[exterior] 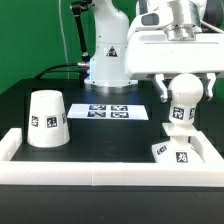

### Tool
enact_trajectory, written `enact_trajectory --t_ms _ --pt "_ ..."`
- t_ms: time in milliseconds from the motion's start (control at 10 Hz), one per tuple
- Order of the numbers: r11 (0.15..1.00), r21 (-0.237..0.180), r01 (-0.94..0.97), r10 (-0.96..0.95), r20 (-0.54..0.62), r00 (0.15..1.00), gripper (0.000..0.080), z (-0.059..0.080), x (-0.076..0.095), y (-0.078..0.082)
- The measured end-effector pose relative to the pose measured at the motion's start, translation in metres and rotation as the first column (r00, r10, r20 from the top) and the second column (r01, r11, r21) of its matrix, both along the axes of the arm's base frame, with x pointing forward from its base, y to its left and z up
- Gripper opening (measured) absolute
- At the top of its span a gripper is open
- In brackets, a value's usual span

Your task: Assemble lamp

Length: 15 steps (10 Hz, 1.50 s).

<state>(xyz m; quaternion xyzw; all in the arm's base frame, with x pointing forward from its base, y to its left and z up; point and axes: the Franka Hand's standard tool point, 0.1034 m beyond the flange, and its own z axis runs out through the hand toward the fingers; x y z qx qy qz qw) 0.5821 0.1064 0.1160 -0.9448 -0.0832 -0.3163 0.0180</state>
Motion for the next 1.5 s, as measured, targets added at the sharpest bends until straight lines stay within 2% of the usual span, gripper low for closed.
enact_trajectory --t_ms 600,700,800,900,1500 --pt "1.0 0.002 -0.001 0.001 -0.015 1.0 0.0576 0.0 0.002 0.001" --pt "1.0 0.002 -0.001 0.001 -0.027 1.0 0.063 0.0 0.003 0.001" --pt "1.0 0.002 -0.001 0.001 -0.029 1.0 0.063 0.0 0.002 0.001" --pt "1.0 0.002 -0.001 0.002 -0.038 0.999 0.0678 0.0 0.002 0.0" --pt "1.0 0.006 -0.002 0.002 -0.04 0.999 0.0699 0.028 -0.001 -0.002"
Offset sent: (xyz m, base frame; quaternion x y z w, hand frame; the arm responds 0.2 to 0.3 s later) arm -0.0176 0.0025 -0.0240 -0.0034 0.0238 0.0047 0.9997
